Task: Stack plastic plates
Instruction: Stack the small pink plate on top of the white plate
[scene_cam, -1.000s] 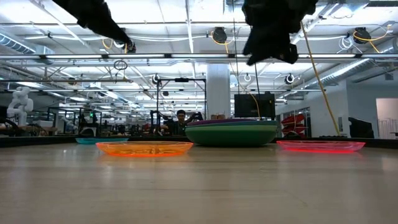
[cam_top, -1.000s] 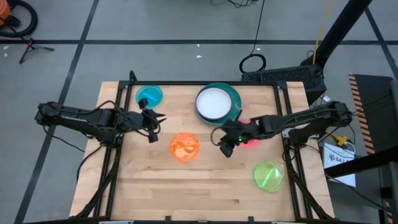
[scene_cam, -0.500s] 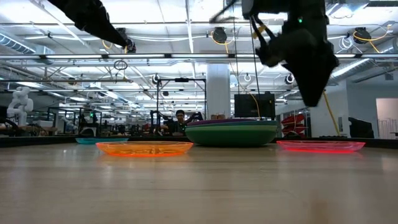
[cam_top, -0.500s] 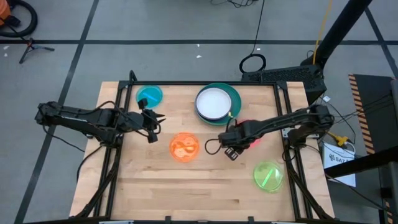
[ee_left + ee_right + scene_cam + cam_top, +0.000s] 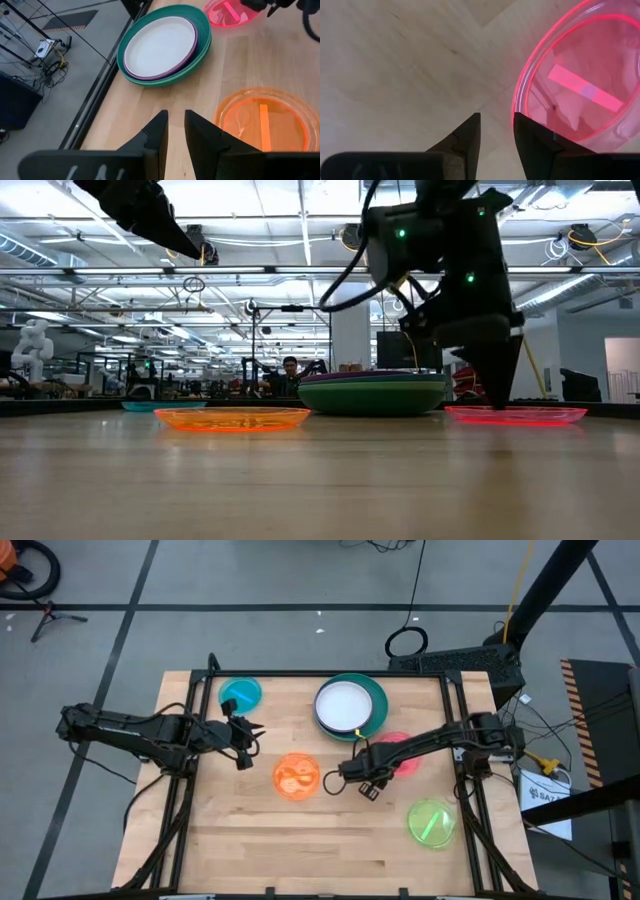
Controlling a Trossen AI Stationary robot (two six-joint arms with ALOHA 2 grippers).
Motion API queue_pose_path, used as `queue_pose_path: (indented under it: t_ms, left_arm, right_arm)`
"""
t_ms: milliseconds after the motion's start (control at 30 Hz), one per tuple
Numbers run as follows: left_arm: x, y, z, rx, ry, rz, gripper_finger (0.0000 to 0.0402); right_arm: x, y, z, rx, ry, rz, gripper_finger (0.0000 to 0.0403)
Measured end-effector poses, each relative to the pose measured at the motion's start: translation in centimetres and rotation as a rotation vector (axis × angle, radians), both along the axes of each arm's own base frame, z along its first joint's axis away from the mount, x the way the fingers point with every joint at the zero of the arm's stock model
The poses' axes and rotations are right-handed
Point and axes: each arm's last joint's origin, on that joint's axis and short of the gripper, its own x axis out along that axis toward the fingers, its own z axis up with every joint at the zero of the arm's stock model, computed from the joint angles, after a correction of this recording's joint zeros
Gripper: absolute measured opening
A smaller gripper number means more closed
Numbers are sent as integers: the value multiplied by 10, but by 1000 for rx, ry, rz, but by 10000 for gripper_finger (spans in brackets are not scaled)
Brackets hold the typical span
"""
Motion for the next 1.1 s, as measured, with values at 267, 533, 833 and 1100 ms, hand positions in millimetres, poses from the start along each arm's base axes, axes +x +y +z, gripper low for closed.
queue_pose_path:
  t_ms: [267, 533, 833, 1100]
  left_arm:
    - [0, 0, 0, -2, -1, 1, 72]
    - [-1, 0, -1, -4, 14, 4, 72]
    - [-1, 0, -2, -9, 19, 8, 72]
    - [-2, 0, -2, -8, 24, 8, 72]
  right_arm:
    - [3, -4, -12, -58, 36, 21, 109]
    - [4, -7, -18, -84, 56, 36, 88]
    - [4, -8, -18, -97, 55, 41, 12]
    - [3, -8, -18, -81, 63, 35, 6]
